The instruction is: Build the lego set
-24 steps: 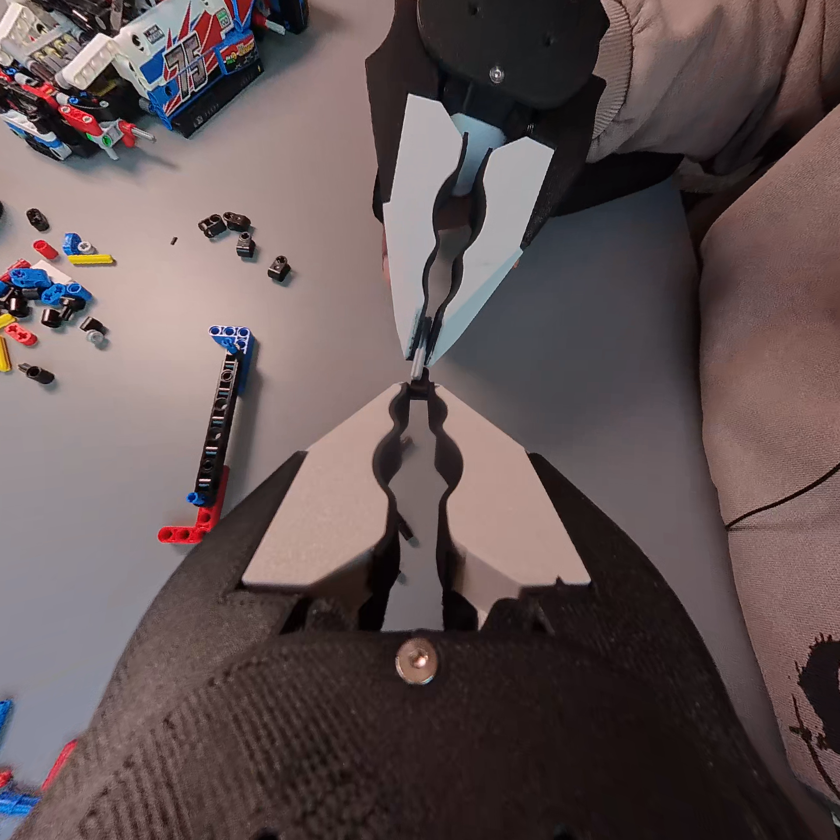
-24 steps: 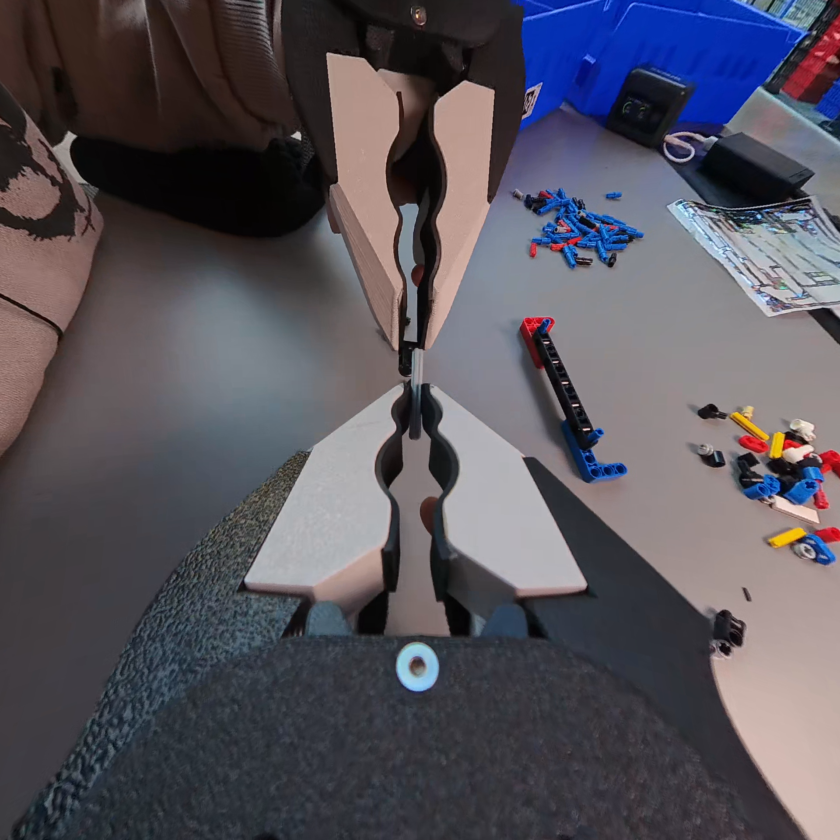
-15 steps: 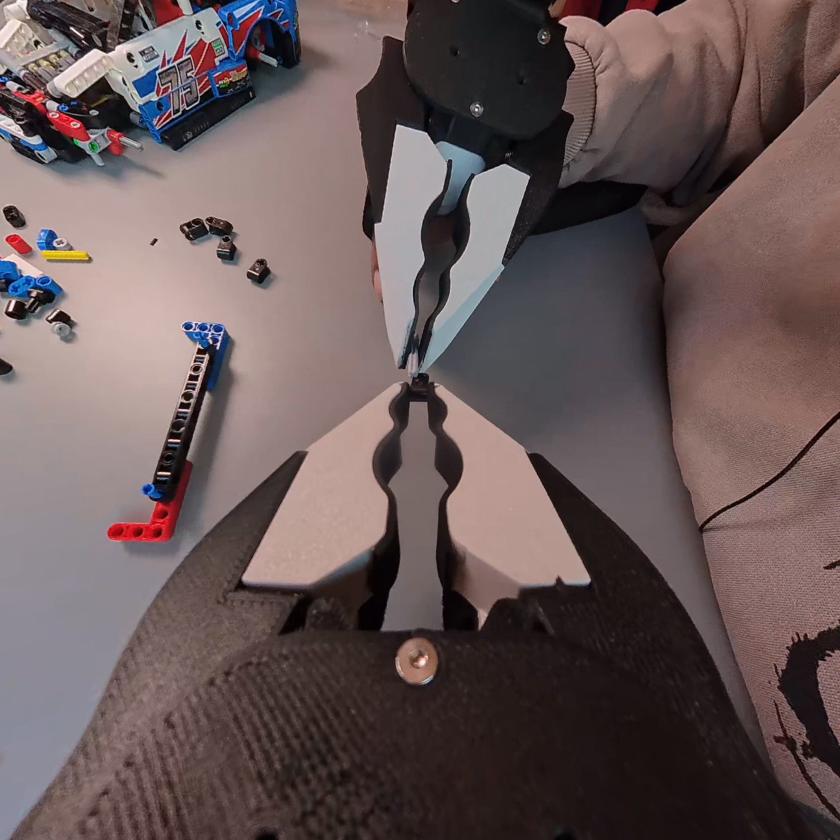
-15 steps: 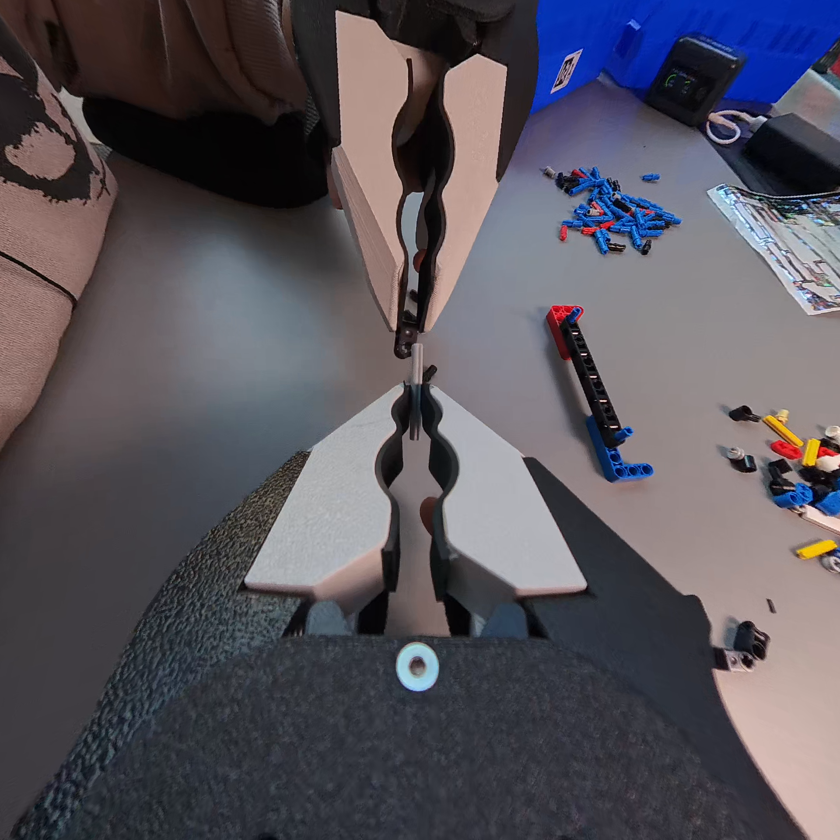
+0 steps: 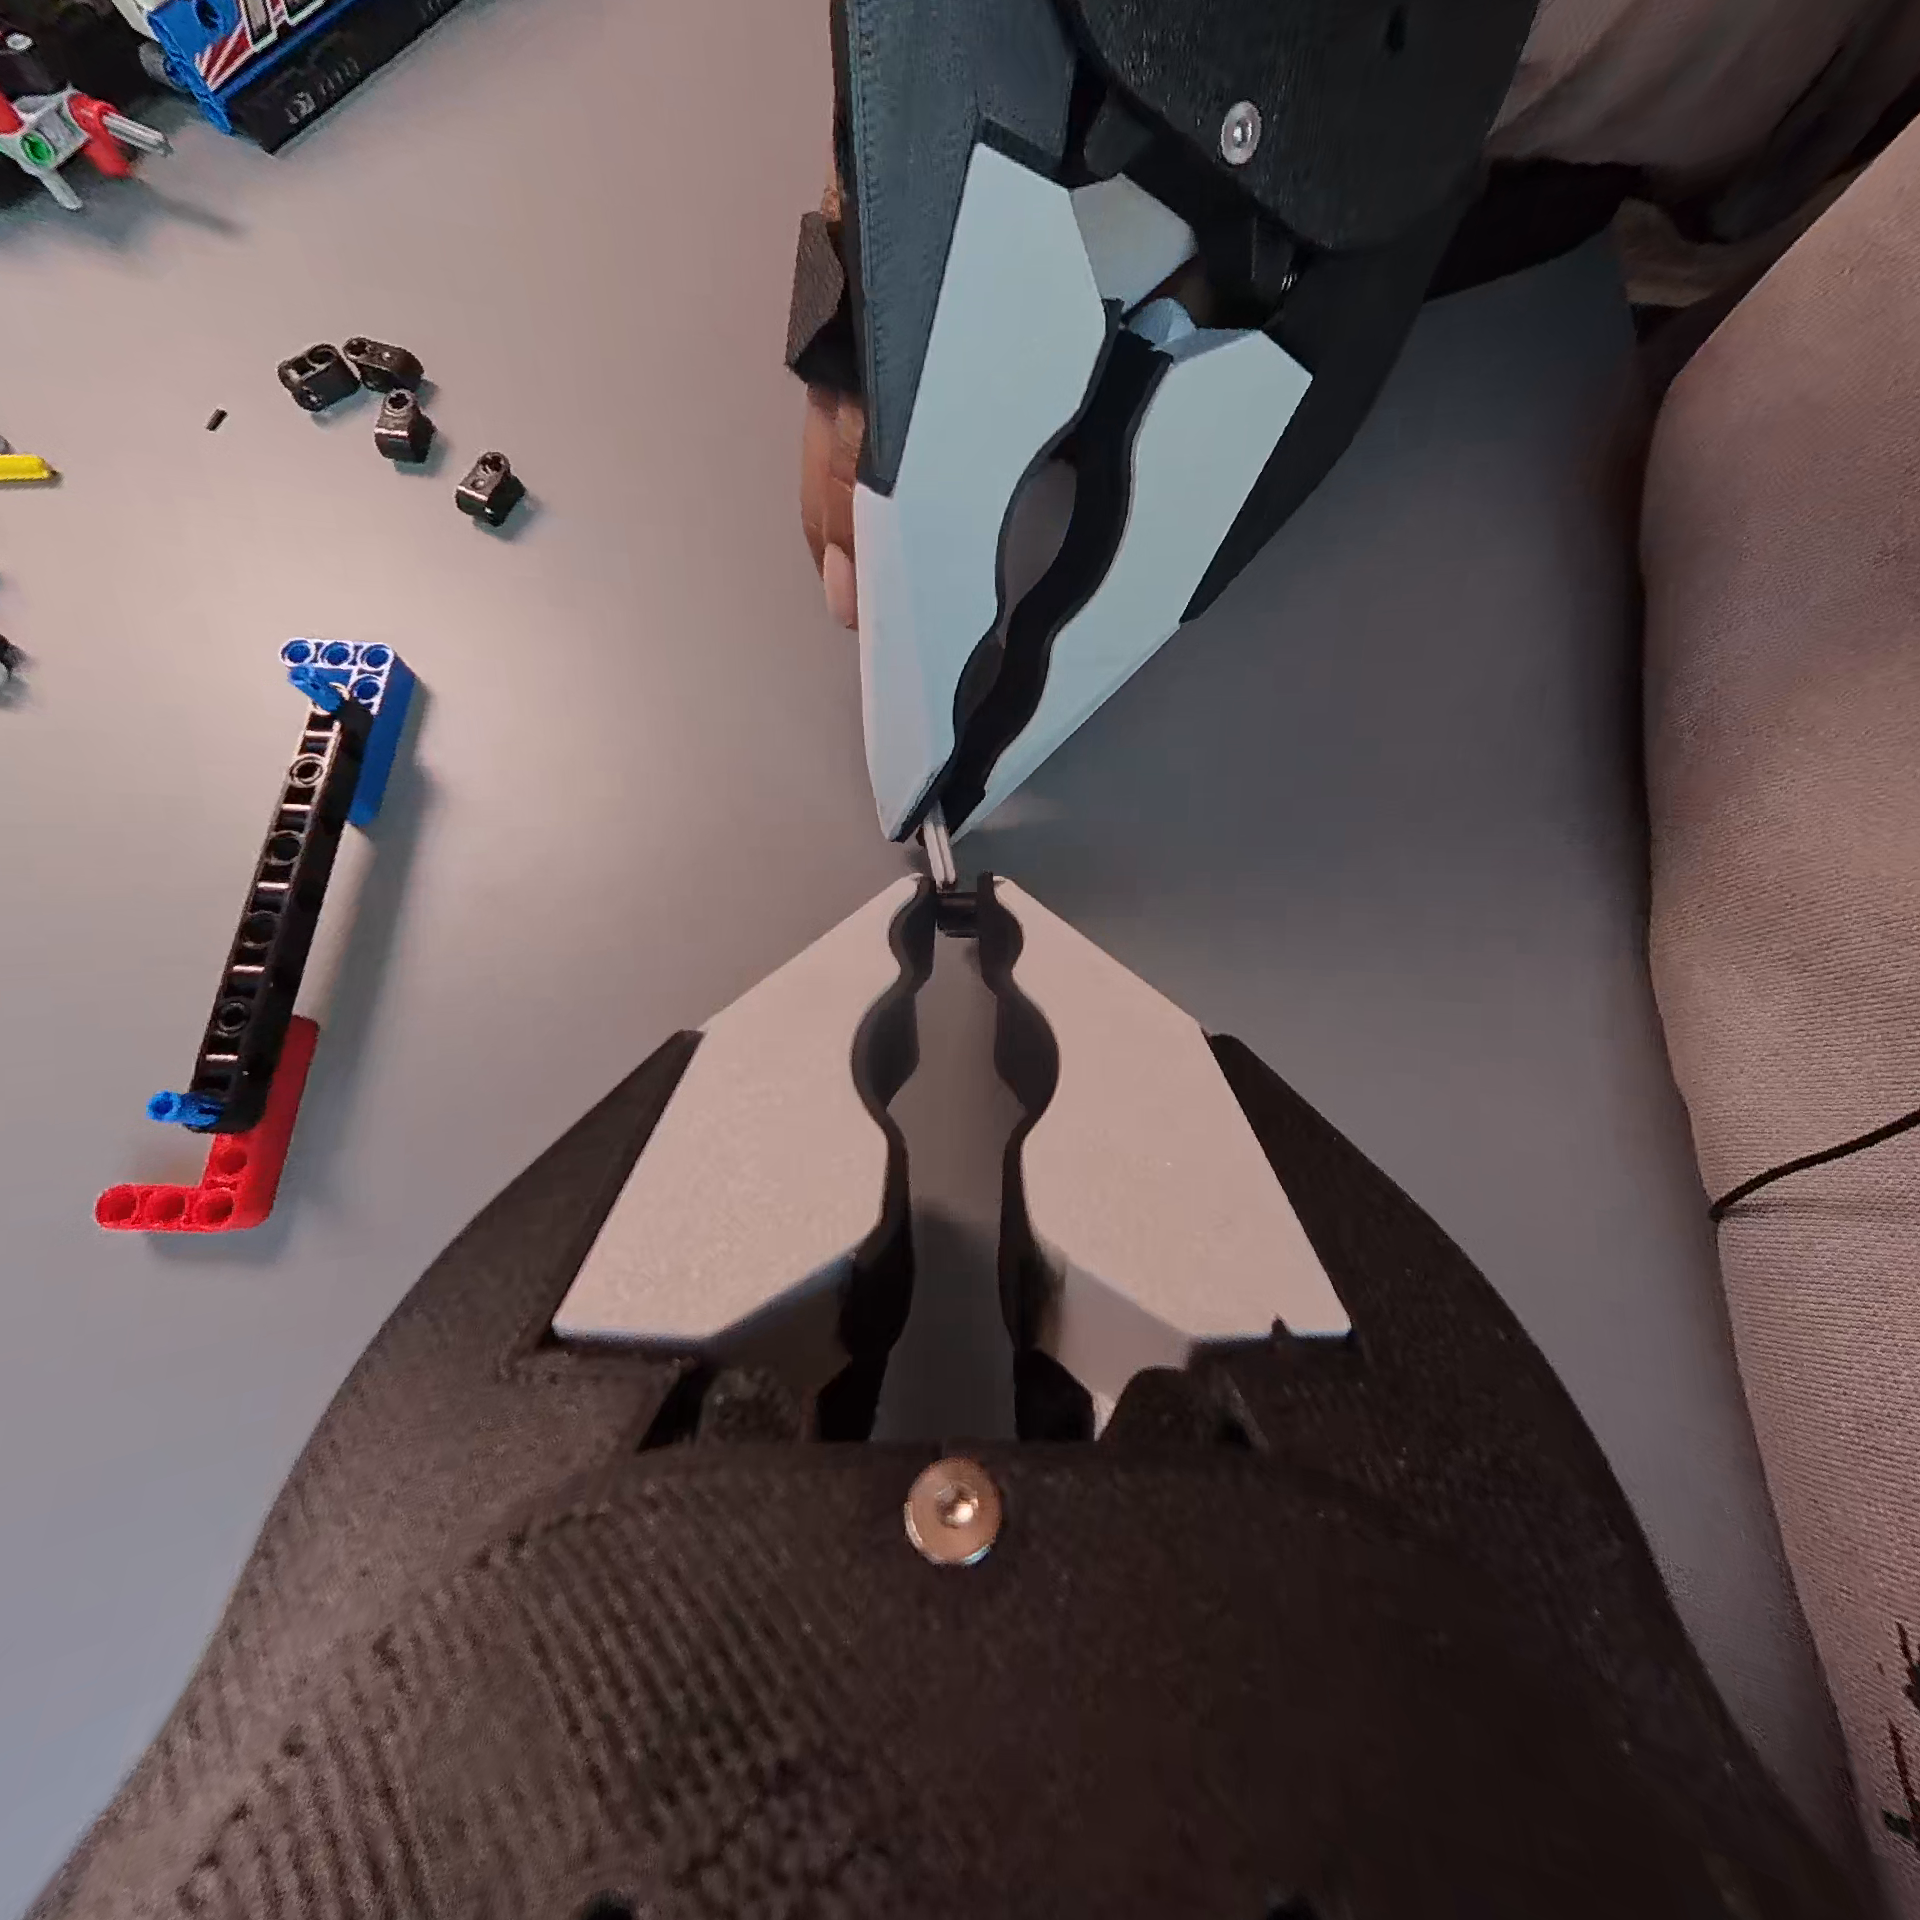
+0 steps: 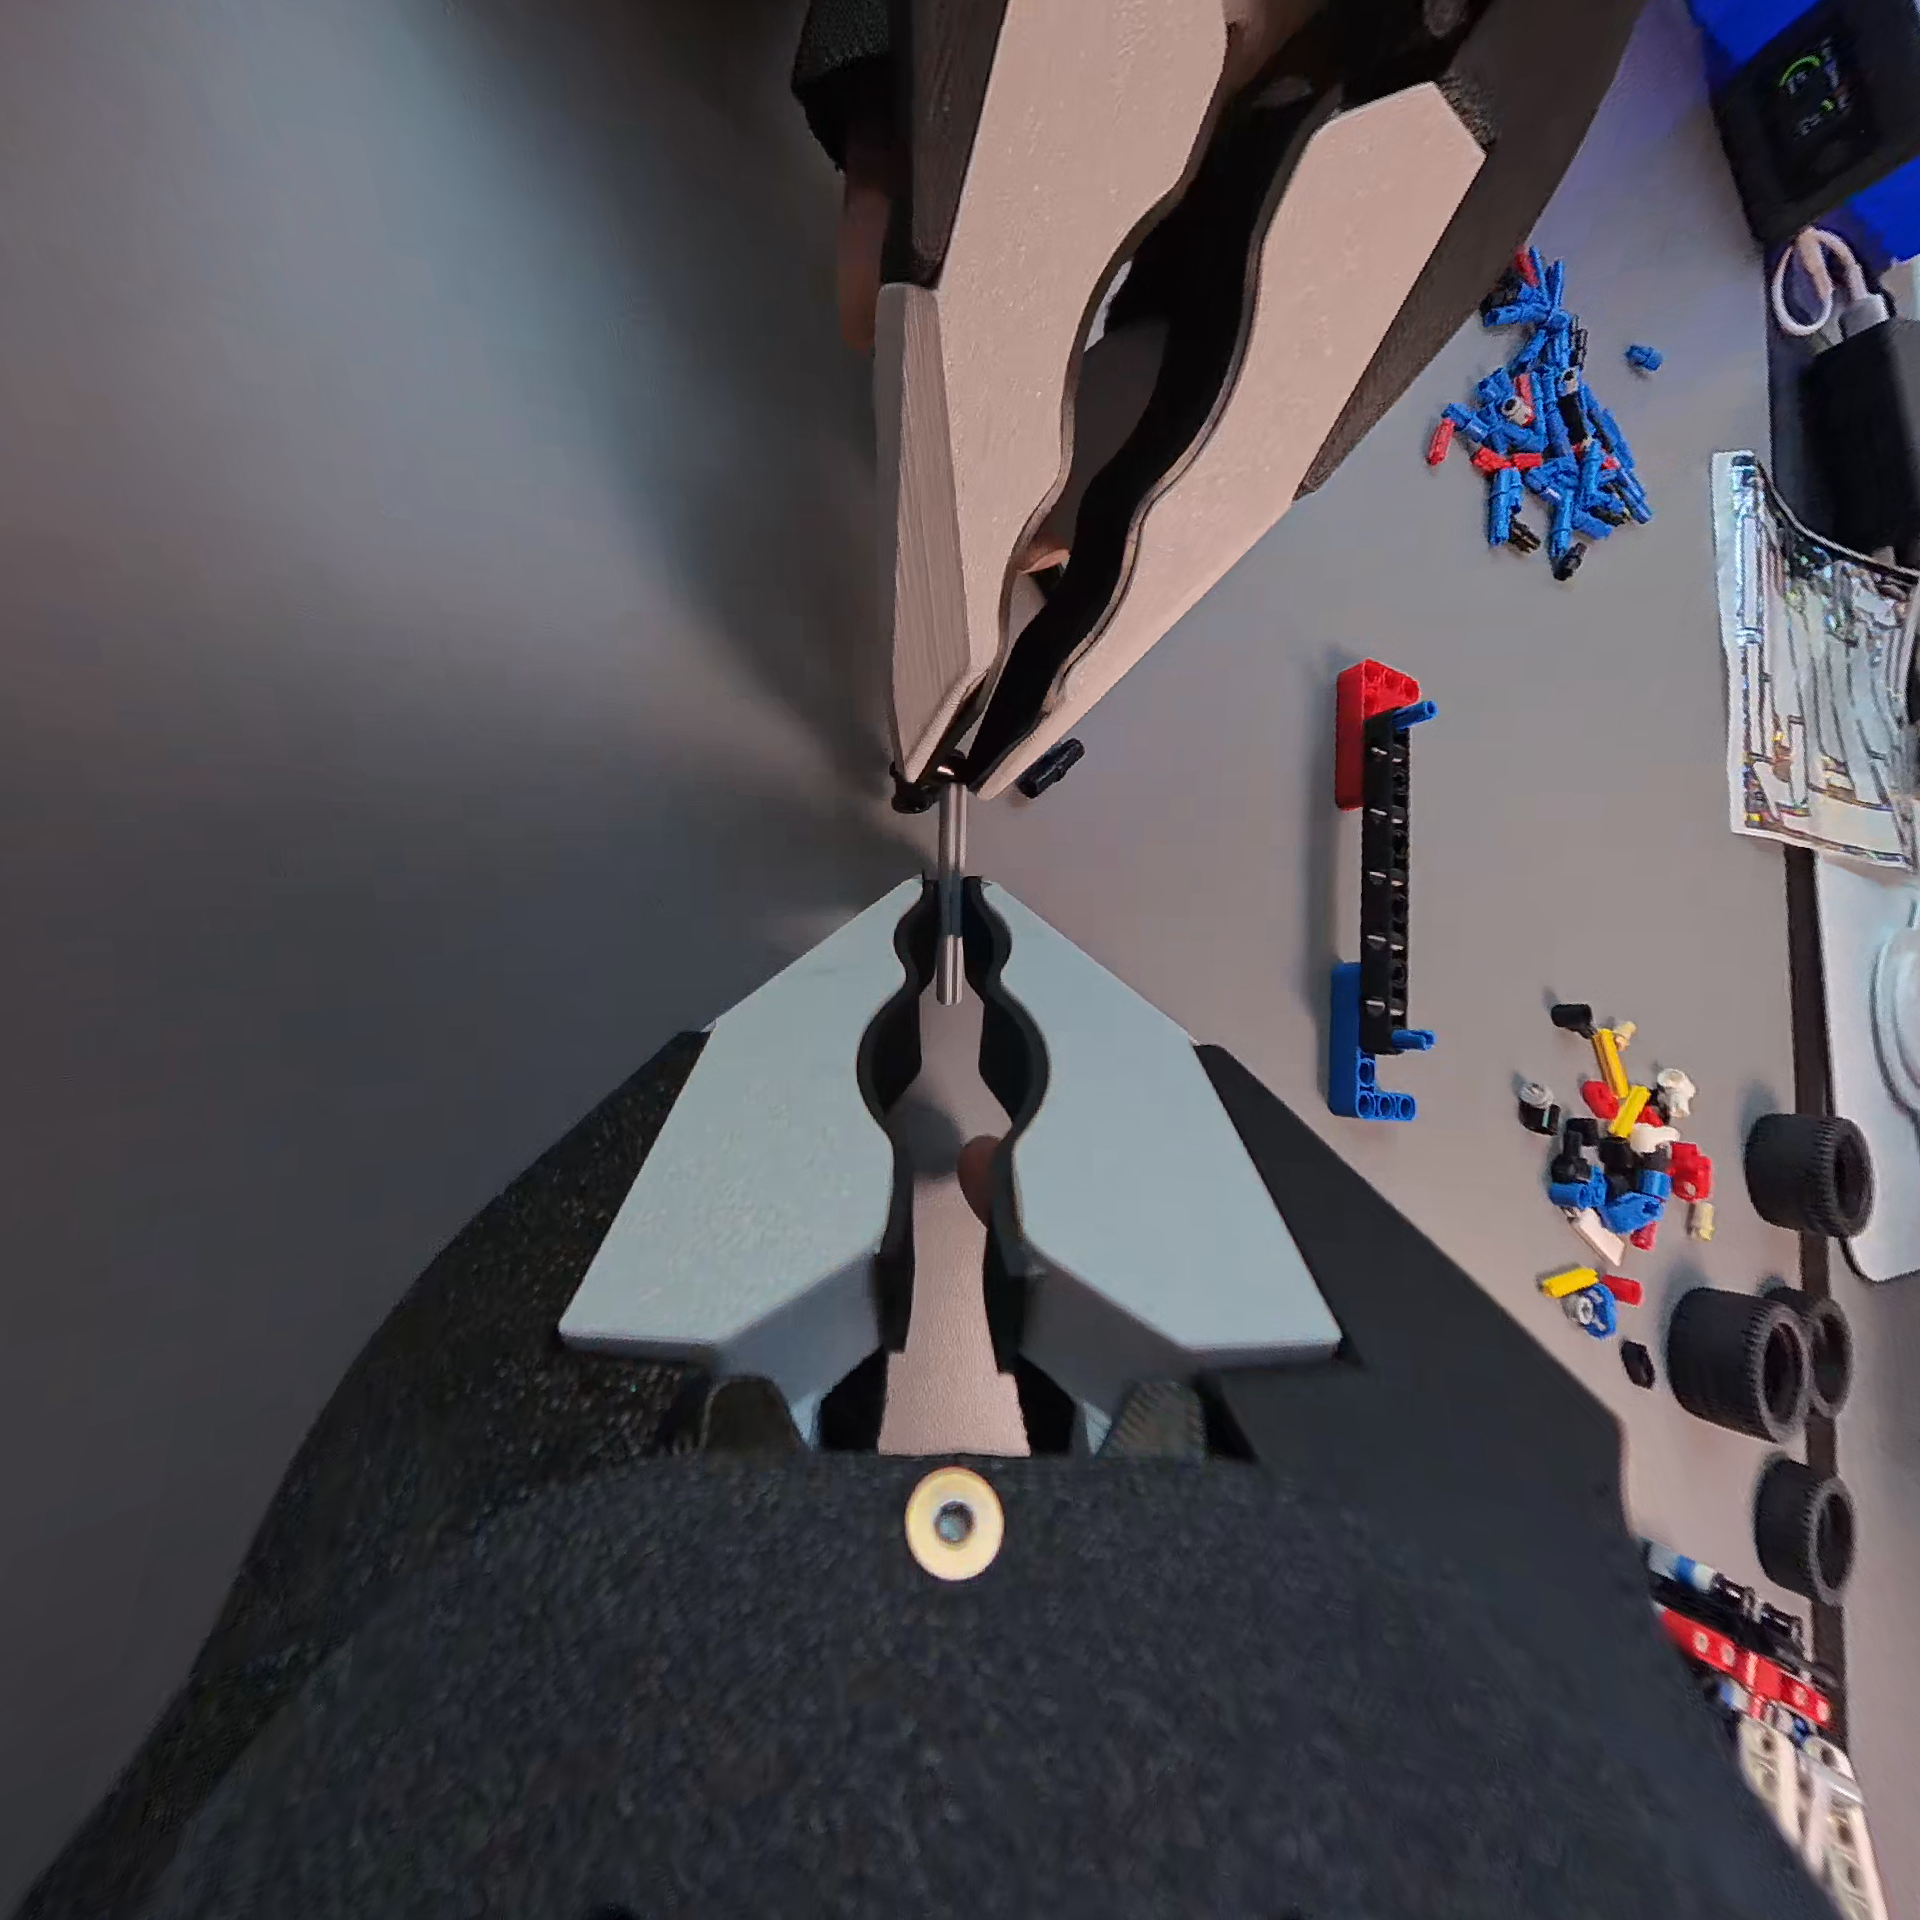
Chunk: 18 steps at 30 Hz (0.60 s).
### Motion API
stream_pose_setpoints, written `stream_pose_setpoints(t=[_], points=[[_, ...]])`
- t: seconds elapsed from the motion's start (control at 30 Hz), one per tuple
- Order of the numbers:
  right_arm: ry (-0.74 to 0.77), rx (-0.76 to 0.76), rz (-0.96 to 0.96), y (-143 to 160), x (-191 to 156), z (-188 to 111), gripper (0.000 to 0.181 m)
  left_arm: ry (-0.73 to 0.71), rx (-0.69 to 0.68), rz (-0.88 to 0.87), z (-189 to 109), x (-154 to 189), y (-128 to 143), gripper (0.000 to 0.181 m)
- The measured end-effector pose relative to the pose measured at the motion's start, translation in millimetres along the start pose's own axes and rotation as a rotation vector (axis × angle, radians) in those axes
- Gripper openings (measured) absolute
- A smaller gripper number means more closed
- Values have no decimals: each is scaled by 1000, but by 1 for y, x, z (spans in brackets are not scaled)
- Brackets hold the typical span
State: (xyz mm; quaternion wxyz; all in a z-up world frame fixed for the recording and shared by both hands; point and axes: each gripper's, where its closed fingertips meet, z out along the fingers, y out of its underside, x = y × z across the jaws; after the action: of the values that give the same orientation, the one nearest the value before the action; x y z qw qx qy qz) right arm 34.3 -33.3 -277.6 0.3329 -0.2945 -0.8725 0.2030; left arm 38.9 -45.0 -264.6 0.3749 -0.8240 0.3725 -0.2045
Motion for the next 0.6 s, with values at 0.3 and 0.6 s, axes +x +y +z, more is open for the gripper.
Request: stream_pose_setpoints(t=[0.3, 0.6], points=[[-33, -47, 47, 8, 1, -5, 2, -46, -29, 60, 5, 3, 8, 14], [-90, -10, 171, 16, 1, -11, 2, -77, -40, 113, 9, 5, 11, 17]])
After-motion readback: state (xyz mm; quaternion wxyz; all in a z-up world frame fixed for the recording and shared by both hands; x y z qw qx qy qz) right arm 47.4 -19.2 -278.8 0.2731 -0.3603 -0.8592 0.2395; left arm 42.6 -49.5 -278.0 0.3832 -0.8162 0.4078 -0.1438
